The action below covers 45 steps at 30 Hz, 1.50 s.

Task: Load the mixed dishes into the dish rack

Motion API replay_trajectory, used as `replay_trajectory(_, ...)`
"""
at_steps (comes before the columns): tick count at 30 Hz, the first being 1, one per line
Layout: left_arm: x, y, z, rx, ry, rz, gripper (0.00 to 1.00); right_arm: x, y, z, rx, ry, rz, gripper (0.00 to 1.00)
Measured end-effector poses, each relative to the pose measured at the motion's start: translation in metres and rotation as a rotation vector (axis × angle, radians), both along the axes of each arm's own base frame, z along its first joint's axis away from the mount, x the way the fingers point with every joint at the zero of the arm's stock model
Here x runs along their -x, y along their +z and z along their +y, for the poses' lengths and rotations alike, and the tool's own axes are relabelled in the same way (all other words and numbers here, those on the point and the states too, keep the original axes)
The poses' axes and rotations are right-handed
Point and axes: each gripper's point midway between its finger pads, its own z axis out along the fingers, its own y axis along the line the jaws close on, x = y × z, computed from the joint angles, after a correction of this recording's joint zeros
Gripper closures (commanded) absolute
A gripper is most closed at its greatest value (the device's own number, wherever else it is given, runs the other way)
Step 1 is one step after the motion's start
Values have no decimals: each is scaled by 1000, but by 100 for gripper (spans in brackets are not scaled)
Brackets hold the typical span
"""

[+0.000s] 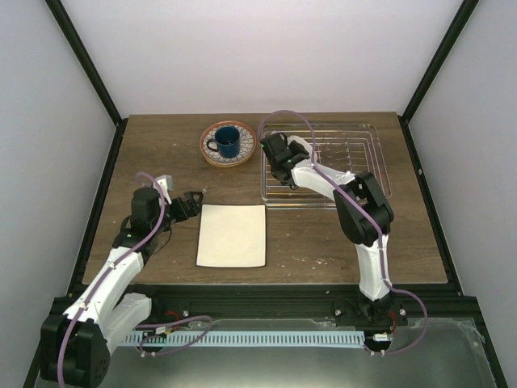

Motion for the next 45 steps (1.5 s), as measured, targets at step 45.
replay_trajectory(45,-75,4,-11,-96,-36,72,0,66,44,37,-513,113,129,0)
